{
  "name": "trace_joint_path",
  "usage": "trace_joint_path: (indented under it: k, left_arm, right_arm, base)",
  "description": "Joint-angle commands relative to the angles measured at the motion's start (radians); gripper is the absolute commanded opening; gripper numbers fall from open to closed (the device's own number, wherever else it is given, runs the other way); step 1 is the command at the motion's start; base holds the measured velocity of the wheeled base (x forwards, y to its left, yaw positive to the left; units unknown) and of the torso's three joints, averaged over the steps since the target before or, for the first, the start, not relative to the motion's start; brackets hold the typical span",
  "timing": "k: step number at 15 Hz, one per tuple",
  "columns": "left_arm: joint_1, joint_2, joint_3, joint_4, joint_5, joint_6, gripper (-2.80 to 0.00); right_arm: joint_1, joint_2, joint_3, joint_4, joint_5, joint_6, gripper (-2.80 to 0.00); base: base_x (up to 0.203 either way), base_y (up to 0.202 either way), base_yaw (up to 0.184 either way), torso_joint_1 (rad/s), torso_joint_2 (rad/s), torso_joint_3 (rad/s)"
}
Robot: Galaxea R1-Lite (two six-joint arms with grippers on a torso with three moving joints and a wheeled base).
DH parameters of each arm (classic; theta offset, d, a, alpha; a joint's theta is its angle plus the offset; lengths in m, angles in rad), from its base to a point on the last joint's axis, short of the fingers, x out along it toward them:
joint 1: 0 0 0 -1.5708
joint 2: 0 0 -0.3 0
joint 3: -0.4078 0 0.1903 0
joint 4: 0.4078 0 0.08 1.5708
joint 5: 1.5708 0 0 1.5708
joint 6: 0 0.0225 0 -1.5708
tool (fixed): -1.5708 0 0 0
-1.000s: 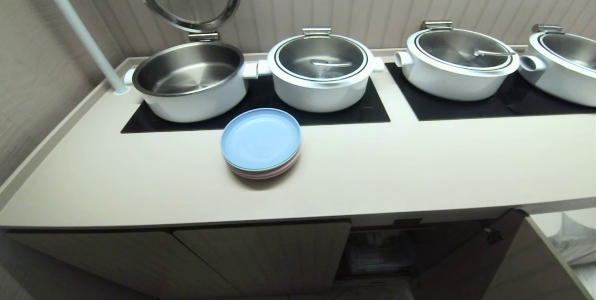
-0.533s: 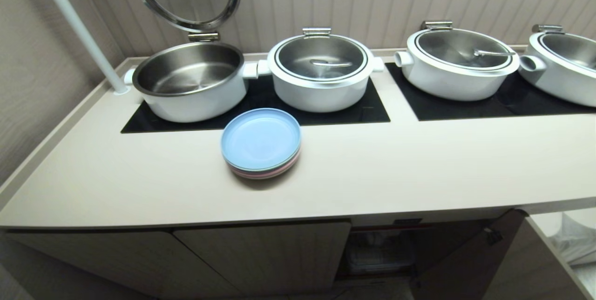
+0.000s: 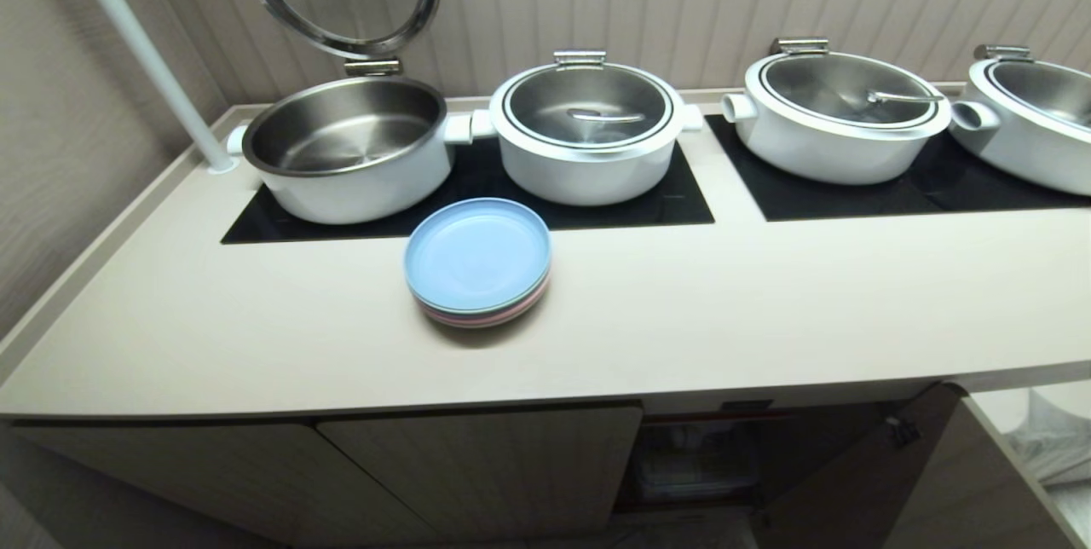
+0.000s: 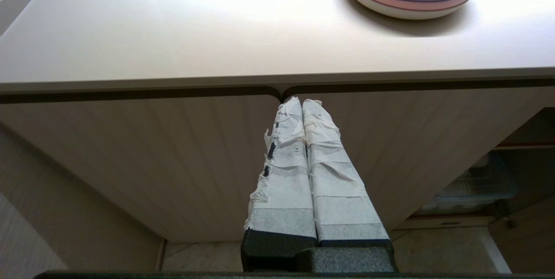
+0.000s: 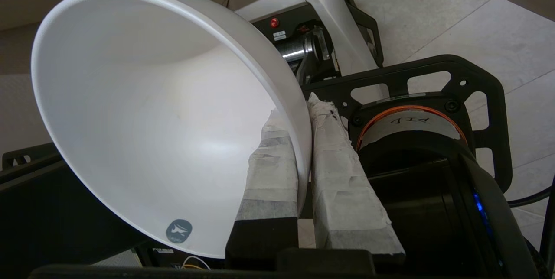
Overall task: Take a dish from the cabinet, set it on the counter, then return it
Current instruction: Put it back into the cabinet
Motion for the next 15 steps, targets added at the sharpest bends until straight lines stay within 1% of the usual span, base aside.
trace_joint_path:
  k: [1,15]
  left_arm:
    - [0.0,0.0,0.0,0.0,0.0,-0.001,-2.8]
    - [-0.001,0.0,0.0,0.0,0.0,-0.001,-2.8]
  right_arm:
    - [0.0,0.003,0.0,0.005,0.001,-0.001,-2.8]
    - [-0.008,0.011,-0.025,0.008,0.012,-0.001,-2.8]
  base:
    - [0.0,0.0,0.0,0.0,0.0,0.0]
    - [0.0,0.0,0.0,0.0,0.0,0.0]
